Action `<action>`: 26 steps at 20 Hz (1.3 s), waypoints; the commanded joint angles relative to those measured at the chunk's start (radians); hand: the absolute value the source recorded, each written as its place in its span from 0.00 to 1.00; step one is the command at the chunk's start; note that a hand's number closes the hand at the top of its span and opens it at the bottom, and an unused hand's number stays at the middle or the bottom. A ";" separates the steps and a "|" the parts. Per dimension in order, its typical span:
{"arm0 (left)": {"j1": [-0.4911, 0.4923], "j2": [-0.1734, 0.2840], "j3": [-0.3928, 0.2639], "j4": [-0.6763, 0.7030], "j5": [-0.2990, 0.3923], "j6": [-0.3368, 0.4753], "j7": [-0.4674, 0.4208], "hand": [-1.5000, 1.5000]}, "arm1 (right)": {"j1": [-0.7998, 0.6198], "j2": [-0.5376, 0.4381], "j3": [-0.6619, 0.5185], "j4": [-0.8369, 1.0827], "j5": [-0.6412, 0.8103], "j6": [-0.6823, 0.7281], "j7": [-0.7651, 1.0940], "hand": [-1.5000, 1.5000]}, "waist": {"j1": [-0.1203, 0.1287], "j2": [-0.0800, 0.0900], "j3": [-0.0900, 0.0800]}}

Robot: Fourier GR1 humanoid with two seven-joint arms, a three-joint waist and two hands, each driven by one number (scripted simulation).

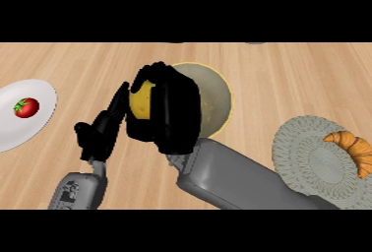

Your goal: Pick the lemon from the placemat and place it in the bowl

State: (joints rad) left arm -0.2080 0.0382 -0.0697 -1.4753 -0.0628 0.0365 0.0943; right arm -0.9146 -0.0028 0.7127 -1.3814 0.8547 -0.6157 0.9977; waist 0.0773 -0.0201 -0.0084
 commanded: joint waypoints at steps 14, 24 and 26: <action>-0.007 -0.011 0.004 -0.021 -0.005 0.018 0.008 0.50 | -0.522 0.002 -0.089 0.392 0.013 0.175 0.427 1.00 | -0.020 0.019 0.004; 0.009 -0.003 0.013 -0.060 -0.005 0.026 0.015 0.50 | -0.509 0.002 -0.113 0.657 0.009 0.193 0.324 1.00 | -0.042 0.025 0.007; 0.027 0.027 0.034 -0.057 0.009 0.002 0.009 0.50 | -0.446 0.002 -0.095 0.603 0.026 0.165 0.342 1.00 | -0.062 0.019 0.008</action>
State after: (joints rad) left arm -0.1851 0.0517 -0.0466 -1.5280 -0.0588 0.0466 0.1040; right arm -1.4049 -0.0096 0.6166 -0.7977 0.8588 -0.4300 1.1813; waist 0.0350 0.0005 -0.0021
